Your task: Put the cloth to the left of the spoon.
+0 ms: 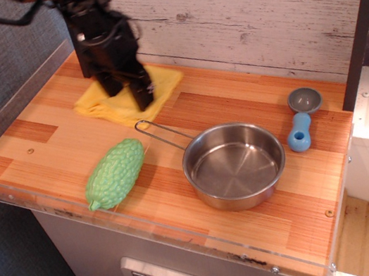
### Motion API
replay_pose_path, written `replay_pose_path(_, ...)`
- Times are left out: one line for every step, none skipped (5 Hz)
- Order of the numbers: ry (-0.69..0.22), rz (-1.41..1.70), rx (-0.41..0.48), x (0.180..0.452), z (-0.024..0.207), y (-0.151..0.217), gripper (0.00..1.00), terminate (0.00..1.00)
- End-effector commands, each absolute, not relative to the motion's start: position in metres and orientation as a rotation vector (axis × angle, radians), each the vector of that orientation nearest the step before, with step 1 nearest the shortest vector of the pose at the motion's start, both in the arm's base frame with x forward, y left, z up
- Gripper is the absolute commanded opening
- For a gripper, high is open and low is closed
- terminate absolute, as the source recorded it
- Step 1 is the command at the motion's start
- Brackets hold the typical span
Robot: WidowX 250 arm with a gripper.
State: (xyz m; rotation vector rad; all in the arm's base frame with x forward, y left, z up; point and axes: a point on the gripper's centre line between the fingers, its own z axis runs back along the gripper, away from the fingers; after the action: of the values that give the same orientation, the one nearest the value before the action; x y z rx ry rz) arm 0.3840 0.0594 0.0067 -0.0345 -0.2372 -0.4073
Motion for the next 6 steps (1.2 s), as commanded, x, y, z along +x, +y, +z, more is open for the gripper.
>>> replay_pose_path(-0.193,-0.424,0.01,0.388,0.009,0.014,1.0,0.0)
replay_pose_path(-0.188,-0.285,0.053,0.374,0.028,0.024,1.0,0.0)
replay_pose_path(-0.236,-0.134,0.121,0.357,0.068,0.031,1.0,0.0)
replay_pose_path(-0.302,-0.063,0.16,0.345,0.105,0.028,1.0,0.0)
replay_pose_path(-0.343,-0.047,0.156,0.338,0.125,0.025,1.0,0.0)
replay_pose_path(-0.346,-0.052,0.132,0.318,0.143,0.018,1.0,0.0)
